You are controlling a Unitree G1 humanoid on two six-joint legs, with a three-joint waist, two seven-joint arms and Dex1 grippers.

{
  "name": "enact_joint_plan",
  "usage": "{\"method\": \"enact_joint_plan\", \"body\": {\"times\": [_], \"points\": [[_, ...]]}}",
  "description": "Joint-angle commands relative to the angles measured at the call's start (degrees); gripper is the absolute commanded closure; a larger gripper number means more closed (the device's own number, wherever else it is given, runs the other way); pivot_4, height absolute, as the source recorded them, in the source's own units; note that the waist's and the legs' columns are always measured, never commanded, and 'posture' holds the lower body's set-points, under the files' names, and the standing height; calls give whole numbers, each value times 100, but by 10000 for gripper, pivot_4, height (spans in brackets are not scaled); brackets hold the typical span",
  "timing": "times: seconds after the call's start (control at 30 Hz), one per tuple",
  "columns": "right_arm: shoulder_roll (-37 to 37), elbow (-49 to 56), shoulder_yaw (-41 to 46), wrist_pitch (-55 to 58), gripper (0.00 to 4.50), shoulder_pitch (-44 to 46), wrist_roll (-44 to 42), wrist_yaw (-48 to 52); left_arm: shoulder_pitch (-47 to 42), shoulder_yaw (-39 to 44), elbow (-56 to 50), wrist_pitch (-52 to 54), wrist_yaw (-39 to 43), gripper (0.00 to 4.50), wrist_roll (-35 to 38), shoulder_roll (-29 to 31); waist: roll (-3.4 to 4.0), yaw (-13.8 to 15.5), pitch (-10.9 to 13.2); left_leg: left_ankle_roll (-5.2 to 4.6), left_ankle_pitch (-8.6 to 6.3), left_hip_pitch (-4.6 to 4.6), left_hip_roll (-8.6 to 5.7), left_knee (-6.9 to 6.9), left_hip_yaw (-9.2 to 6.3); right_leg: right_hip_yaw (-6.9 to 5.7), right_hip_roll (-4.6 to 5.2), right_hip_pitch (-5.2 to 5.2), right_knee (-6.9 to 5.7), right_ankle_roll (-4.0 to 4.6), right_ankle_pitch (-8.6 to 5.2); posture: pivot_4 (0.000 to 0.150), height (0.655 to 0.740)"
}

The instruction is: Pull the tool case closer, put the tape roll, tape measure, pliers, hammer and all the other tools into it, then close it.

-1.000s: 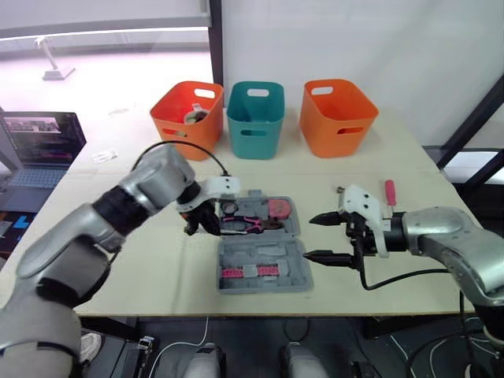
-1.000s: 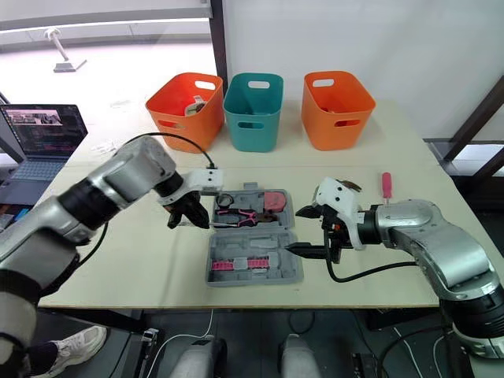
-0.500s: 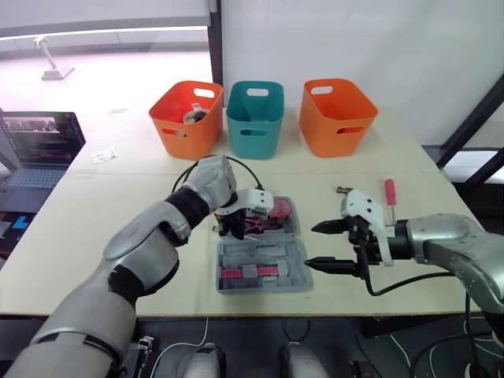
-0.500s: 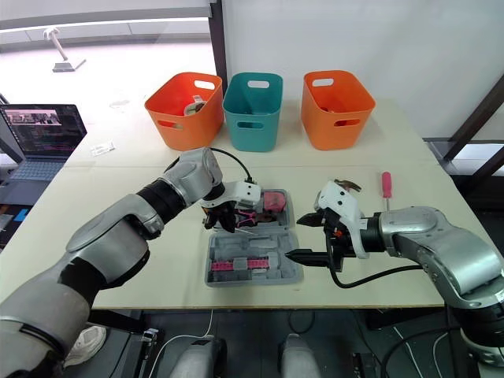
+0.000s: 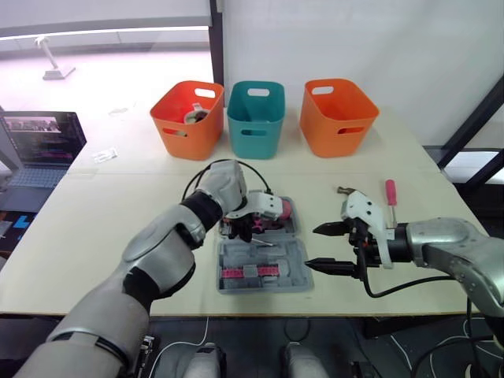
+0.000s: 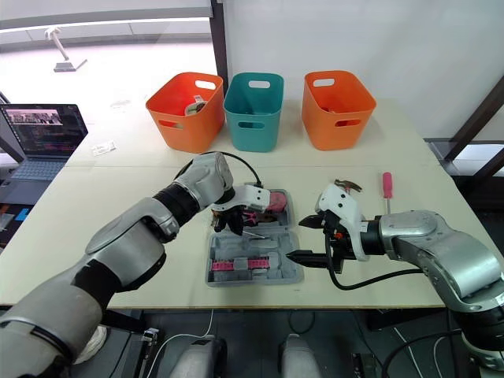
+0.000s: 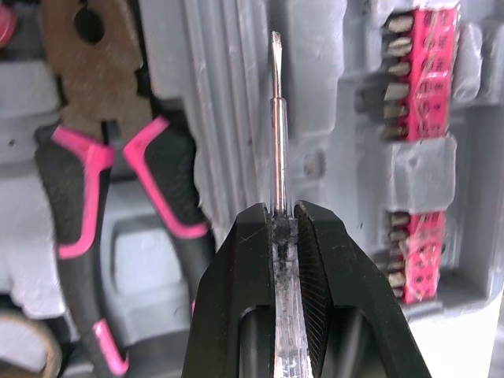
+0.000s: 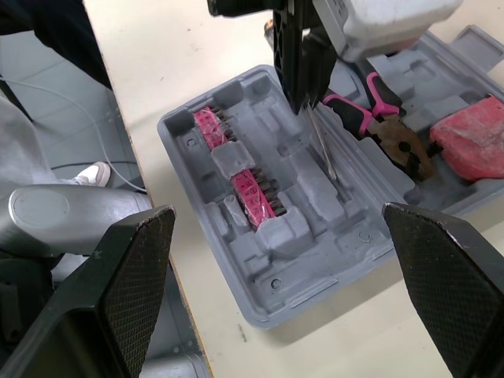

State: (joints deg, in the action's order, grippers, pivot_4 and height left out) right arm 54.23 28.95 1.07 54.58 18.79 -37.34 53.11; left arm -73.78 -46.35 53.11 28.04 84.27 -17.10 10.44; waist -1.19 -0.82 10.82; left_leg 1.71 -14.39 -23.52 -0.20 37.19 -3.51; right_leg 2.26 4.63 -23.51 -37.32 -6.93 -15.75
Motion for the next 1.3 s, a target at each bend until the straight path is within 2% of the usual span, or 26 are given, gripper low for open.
{"method": "enact_joint_plan", "body": {"times": [0.03, 0.23, 1.3], "points": [[69, 168, 186, -87, 0, 34, -51, -14, 18, 134, -65, 1, -30, 44751, -131, -64, 0, 2, 0, 0, 0, 0, 0, 0, 0, 0, 0, 0, -1, 0, 0, 1500, 7400], [61, 162, 163, -107, 0, 57, -26, -31, 36, 203, 103, -82, -316, 44751, -323, -186, 0, 25, 0, 0, 0, 0, 0, 3, 0, 0, 1, 4, -1, -1, 0, 1500, 7400], [17, 74, 83, -231, 0, 115, 35, -157, 296, 401, 191, 22, -325, 44751, -594, -562, 5, 24, -4, 0, 0, 12, -2, 7, 0, -1, 2, 17, -1, -3, 2, 1500, 7400]]}}
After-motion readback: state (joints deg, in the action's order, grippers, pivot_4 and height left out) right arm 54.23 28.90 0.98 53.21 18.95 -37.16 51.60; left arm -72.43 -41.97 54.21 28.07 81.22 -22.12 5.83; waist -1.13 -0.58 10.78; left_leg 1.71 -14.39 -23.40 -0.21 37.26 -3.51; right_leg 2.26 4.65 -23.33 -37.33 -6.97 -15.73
